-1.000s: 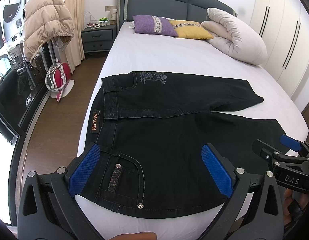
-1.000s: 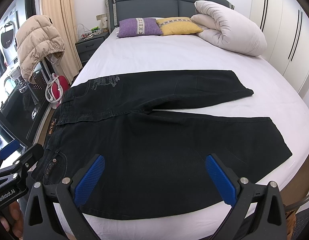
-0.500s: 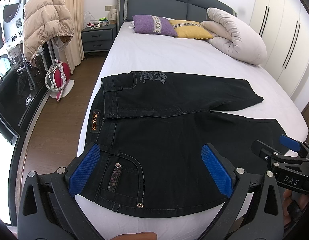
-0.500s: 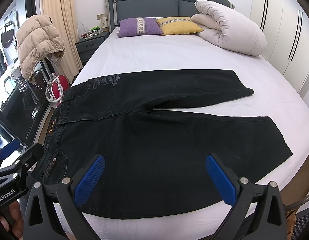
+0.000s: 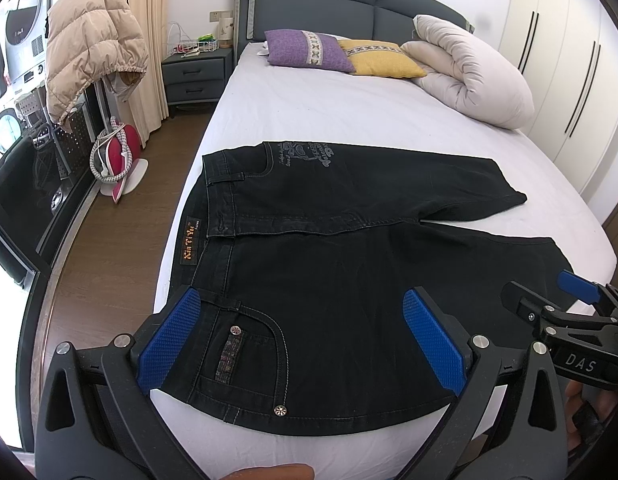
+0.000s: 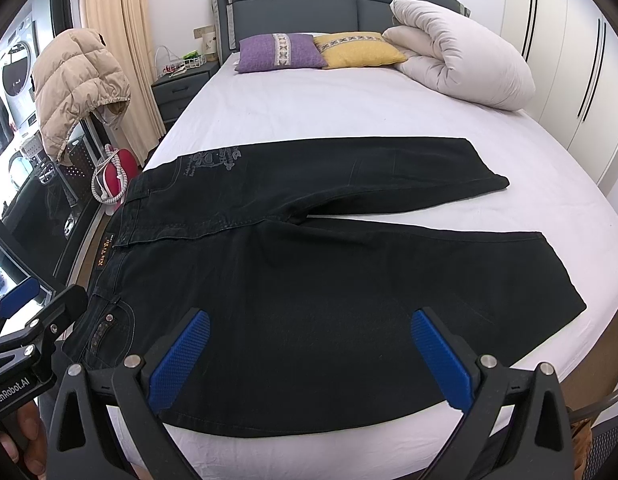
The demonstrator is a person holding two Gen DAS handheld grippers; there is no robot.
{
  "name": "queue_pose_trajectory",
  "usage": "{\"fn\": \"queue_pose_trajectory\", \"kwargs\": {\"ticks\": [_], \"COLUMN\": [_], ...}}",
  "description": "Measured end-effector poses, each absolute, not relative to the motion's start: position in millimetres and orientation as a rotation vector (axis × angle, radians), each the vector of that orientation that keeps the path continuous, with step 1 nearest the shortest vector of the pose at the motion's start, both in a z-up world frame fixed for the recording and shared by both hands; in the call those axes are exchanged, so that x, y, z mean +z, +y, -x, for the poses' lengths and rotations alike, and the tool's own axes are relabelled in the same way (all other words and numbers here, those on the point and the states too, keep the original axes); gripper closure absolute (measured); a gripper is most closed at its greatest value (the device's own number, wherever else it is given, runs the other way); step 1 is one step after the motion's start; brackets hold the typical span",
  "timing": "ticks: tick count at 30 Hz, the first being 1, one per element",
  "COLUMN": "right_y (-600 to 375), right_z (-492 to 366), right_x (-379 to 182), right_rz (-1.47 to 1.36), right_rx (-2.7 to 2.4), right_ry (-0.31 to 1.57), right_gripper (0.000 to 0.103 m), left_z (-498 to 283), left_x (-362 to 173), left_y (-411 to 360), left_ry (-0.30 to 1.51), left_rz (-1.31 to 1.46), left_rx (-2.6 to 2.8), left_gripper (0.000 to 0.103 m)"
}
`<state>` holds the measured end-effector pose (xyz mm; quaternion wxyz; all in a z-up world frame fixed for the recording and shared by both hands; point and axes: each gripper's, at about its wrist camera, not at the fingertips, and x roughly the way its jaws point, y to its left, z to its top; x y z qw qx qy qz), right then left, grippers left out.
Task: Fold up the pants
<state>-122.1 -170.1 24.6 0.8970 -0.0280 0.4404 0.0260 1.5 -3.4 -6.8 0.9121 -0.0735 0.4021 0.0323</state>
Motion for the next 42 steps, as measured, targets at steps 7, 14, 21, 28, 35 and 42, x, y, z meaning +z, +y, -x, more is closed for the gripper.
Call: {"fn": "queue_pose_trajectory", "kwargs": {"ticks": [7,14,21,28,35,42], "right_y": [-169.9,-166.7,-166.8,-171.0,-189.7,-205.4], "right_z": [119.5,119.0,109.6,94.0,63.9,5.1], "right_x": [27.7,20.7,19.9,20.1,30.9,37.6], "right_rz": [0.058,0.057,0.054,0.038,-0.013,0.042], "right_rx": [0.055,0.055,0.061,0.124,0.168,0.221], "right_ry": [0.915,0.918,0.938,0.959,0.883,0.847], "right_gripper": [0.000,0.000,0.000,0.000,0.000,0.000], "left_z": [3.2,1.8,-13.6,-45.7,-68.4,-144.2], "left_x": [-11.8,-23.6,-26.8,-47.3,-46.2,-55.5], "left_y": [-6.0,-10.5,8.8,30.0,43.0,83.9], "left_ry": [0.832,0.839,0.854,0.914,0.852,0.938], "left_rz": [0.152,0.148,0.168,0.214,0.233,0.219], "left_rx": [0.067,0.068,0.047,-0.049,-0.036,0.005], "left_gripper": [0.000,0.000,0.000,0.000,0.000,0.000]}}
